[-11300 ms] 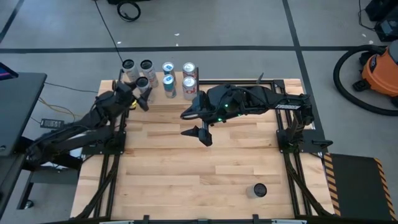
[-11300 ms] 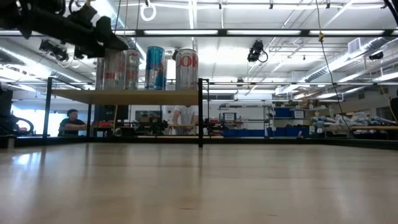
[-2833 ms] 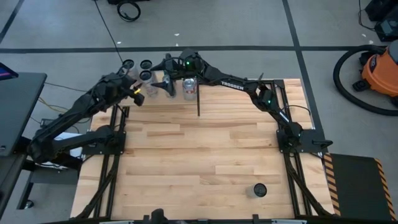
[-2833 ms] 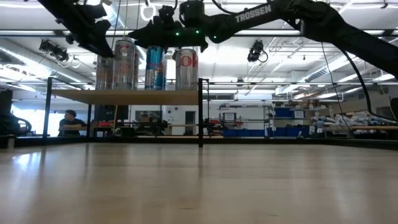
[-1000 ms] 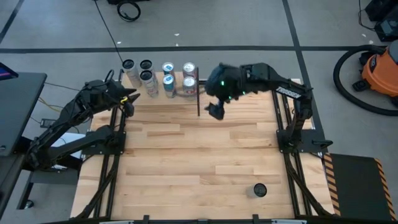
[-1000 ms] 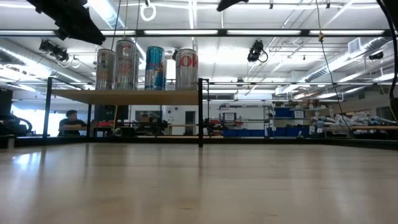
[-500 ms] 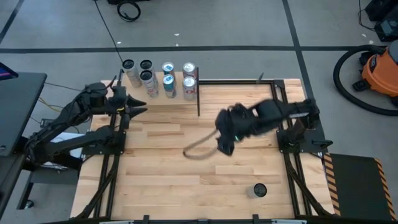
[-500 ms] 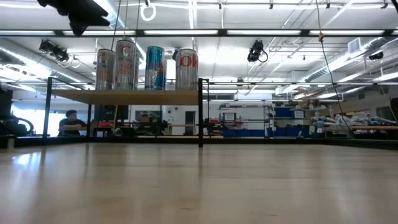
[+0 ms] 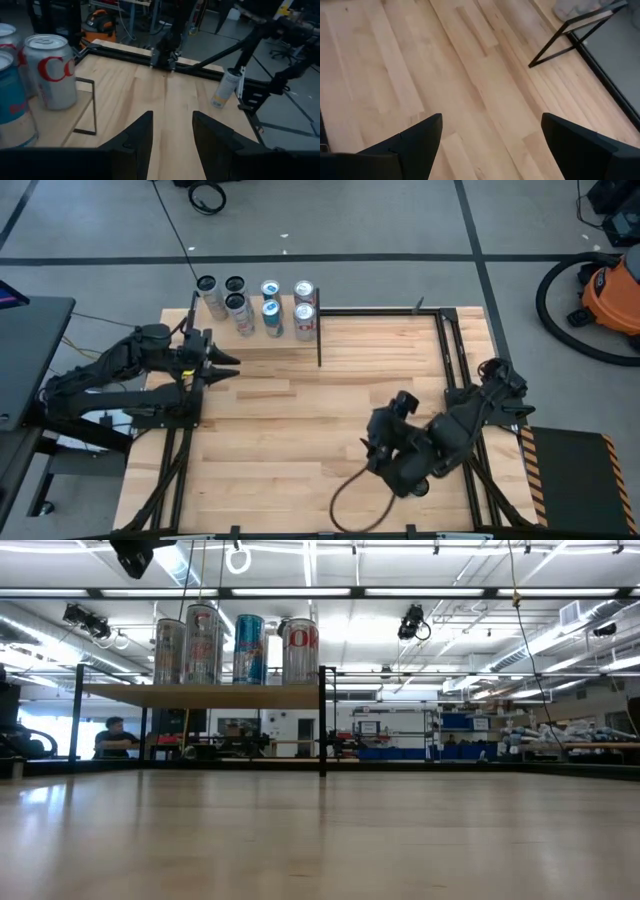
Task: Place canned beverage on shelf
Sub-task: Put the white-yellow soda can on the shelf aligned with the other white-yellow soda can
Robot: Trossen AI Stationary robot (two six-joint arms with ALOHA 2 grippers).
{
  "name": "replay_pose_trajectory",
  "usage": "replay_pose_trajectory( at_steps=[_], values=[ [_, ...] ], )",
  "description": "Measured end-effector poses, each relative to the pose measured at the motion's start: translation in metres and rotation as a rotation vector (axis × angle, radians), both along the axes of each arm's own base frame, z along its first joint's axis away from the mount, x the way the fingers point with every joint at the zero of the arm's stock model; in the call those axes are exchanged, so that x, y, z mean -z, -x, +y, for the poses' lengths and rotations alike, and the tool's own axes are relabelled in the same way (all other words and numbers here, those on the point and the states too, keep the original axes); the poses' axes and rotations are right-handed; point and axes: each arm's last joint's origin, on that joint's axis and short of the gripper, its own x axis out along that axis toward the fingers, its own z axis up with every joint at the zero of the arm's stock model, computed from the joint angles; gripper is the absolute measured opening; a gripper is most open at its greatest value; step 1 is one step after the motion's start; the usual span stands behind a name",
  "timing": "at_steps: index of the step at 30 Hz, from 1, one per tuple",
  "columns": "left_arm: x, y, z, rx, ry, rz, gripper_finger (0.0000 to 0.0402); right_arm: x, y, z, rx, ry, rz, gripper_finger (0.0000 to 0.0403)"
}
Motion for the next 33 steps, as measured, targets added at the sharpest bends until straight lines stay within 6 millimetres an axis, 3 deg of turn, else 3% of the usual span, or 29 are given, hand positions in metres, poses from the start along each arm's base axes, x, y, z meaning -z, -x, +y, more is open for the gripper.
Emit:
replay_pose_trajectory(
  at_steps=[8, 18, 33],
  values=[
    [0.002, -0.006, -0.008, 0.079, 0.018, 0.019, 0.0144, 0.026, 0.028, 0.014, 0.066, 0.029, -0.040, 0.0350],
    [0.010, -0.027, -0.012, 0.122, 0.027, 0.106, 0.0144, 0.058, 0.087, 0.019, 0.188, -0.049, -0.147, 0.0350],
    [0.011, -0.042, -0.017, 0.168, 0.015, 0.100, 0.0144, 0.089, 0.165, 0.019, 0.111, -0.113, -0.203, 0.0350]
  ],
)
